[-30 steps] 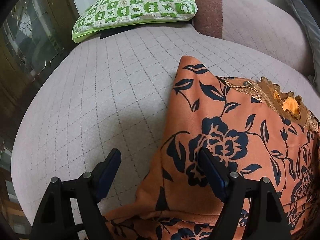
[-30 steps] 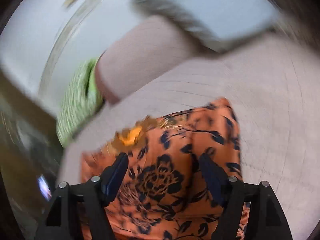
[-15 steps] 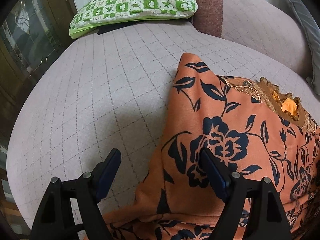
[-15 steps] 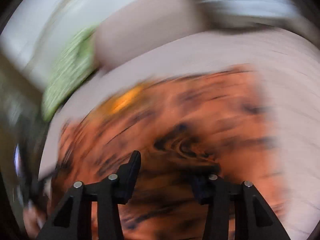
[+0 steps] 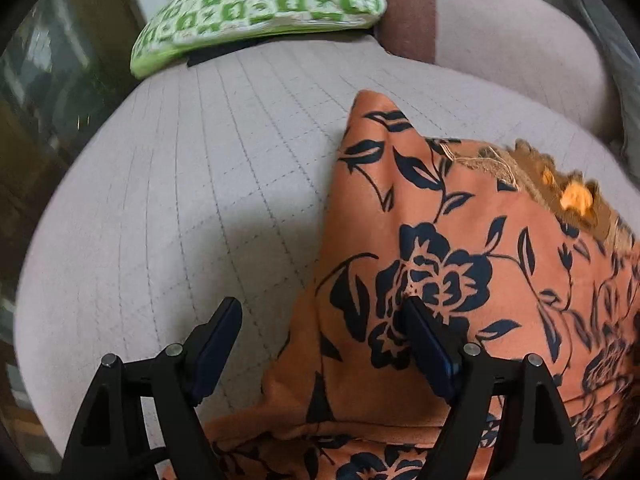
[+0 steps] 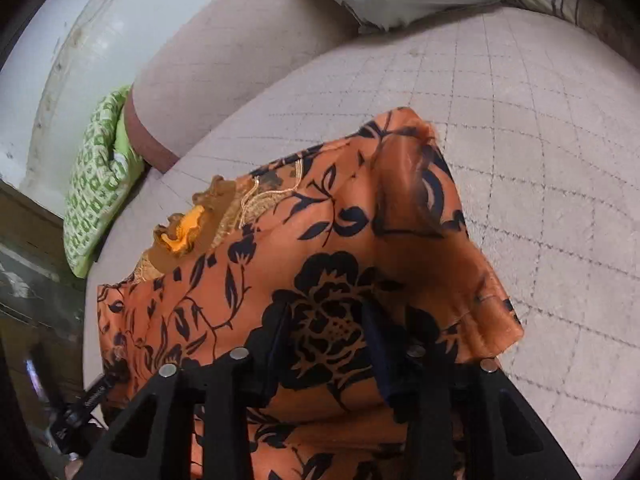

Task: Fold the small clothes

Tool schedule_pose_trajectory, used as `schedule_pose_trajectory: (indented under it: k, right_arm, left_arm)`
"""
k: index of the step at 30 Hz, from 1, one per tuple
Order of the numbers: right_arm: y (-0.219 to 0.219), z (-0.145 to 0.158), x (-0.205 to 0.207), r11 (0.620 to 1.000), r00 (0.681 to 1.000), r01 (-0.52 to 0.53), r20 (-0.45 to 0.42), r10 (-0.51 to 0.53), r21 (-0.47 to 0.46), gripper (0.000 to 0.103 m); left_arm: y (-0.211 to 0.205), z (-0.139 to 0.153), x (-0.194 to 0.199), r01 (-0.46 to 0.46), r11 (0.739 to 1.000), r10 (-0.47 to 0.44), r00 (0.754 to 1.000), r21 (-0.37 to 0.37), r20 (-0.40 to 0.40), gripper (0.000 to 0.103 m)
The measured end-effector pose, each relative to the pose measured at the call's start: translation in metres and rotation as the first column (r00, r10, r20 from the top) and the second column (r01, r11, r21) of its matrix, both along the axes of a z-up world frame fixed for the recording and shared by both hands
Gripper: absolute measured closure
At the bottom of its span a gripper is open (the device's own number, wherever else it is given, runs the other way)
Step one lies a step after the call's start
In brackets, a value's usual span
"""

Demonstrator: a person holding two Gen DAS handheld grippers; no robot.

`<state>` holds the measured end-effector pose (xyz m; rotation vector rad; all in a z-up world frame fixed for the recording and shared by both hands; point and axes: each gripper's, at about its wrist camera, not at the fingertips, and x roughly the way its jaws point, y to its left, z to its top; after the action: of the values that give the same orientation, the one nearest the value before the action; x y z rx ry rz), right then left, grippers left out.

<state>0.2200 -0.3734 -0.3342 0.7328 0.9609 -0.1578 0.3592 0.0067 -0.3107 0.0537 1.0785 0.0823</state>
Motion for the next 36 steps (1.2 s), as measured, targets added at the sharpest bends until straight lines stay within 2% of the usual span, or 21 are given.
schedule_pose_trajectory:
  k: [2, 4, 6, 8, 9, 11, 13, 14, 16, 19, 23, 25, 26, 28, 30, 33, 34, 36]
  right_arm:
    - [0.008, 0.016, -0.002, 0.999, 0.999, -0.029, 0.021, 0.03, -0.036, 0.062]
    - [0.022, 0.029, -0.002, 0.996, 0.994, -0.067, 0.088, 0.072, -0.053, 0.062]
    - [0.041, 0.029, 0.003, 0.988, 0.983, -0.149, 0.102, 0.151, -0.027, 0.061]
    - [0.058, 0.019, 0.014, 0.966, 0.965, -0.26, 0.043, 0.259, 0.014, 0.058]
    - [0.072, 0.007, 0.018, 0.949, 0.948, -0.316, -0.027, 0.316, 0.002, 0.058]
    - [0.092, 0.013, 0.015, 0.92, 0.931, -0.364, -0.03, 0.364, -0.147, 0.057]
    - [0.108, 0.016, 0.013, 0.882, 0.911, -0.413, -0.082, 0.405, -0.226, 0.057]
    - [0.111, 0.016, 0.012, 0.877, 0.909, -0.416, -0.089, 0.407, -0.239, 0.057]
    - [0.114, 0.015, 0.004, 0.883, 0.916, -0.402, -0.099, 0.39, -0.24, 0.056]
    - [0.127, 0.012, -0.002, 0.884, 0.921, -0.389, -0.101, 0.376, -0.259, 0.056]
    - [0.128, 0.017, -0.017, 0.874, 0.922, -0.387, -0.092, 0.377, -0.294, 0.057]
    - [0.098, 0.034, -0.049, 0.893, 0.926, -0.377, -0.066, 0.373, -0.247, 0.057]
    - [0.081, 0.042, -0.065, 0.924, 0.938, -0.347, -0.035, 0.346, -0.161, 0.057]
    - [0.055, 0.058, -0.096, 0.96, 0.96, -0.272, 0.057, 0.275, -0.064, 0.056]
    - [0.032, 0.079, -0.132, 0.977, 0.97, -0.194, 0.133, 0.205, -0.09, 0.043]
    - [0.002, 0.098, -0.186, 0.992, 0.975, -0.084, 0.199, 0.101, -0.089, 0.037]
    - [-0.009, 0.102, -0.207, 0.996, 0.973, -0.067, 0.215, 0.08, -0.067, 0.036]
    - [-0.024, 0.102, -0.235, 0.998, 0.976, -0.044, 0.21, 0.05, -0.034, 0.033]
  left_arm:
    - [0.0, 0.006, -0.002, 0.008, 1.0, -0.008, 1.0, -0.001, 0.015, 0.02]
    - [-0.002, 0.009, -0.005, 0.029, 1.0, -0.029, 0.999, 0.01, 0.028, 0.02]
    - [-0.007, 0.006, -0.009, 0.061, 0.998, -0.061, 0.998, -0.006, 0.01, 0.02]
    - [-0.012, -0.001, -0.012, 0.088, 0.996, -0.087, 0.996, 0.008, -0.009, 0.02]
    - [-0.012, -0.004, -0.013, 0.099, 0.995, -0.099, 0.995, 0.017, -0.008, 0.017]
    - [-0.012, -0.005, -0.017, 0.103, 0.994, -0.103, 0.995, 0.023, -0.005, 0.012]
    - [-0.006, -0.005, -0.02, 0.109, 0.994, -0.109, 0.994, 0.012, -0.006, 0.01]
    - [-0.003, -0.006, -0.022, 0.113, 0.994, -0.113, 0.994, 0.01, -0.004, 0.009]
    - [0.003, -0.008, -0.029, 0.123, 0.992, -0.123, 0.992, 0.002, 0.004, 0.006]
    - [0.018, -0.014, -0.04, 0.119, 0.99, -0.119, 0.993, -0.072, 0.006, 0.003]
    - [0.023, -0.01, -0.061, 0.137, 0.988, -0.136, 0.99, -0.072, 0.023, 0.003]
    - [0.037, 0.0, -0.078, 0.117, 0.984, -0.115, 0.993, -0.134, 0.02, 0.003]
    - [0.047, 0.006, -0.086, 0.097, 0.984, -0.095, 0.995, -0.152, 0.02, 0.004]
    - [0.075, 0.026, -0.113, 0.051, 0.982, -0.036, 0.996, -0.182, 0.084, 0.004]
    - [0.099, 0.036, -0.136, 0.004, 0.98, 0.018, 0.994, -0.199, 0.107, 0.004]
    - [0.131, 0.044, -0.176, -0.038, 0.97, 0.066, 0.992, -0.24, 0.106, 0.004]
    - [0.138, 0.044, -0.186, -0.034, 0.971, 0.058, 0.994, -0.236, 0.097, 0.004]
    - [0.147, 0.044, -0.214, -0.013, 0.985, 0.028, 0.996, -0.17, 0.082, 0.004]
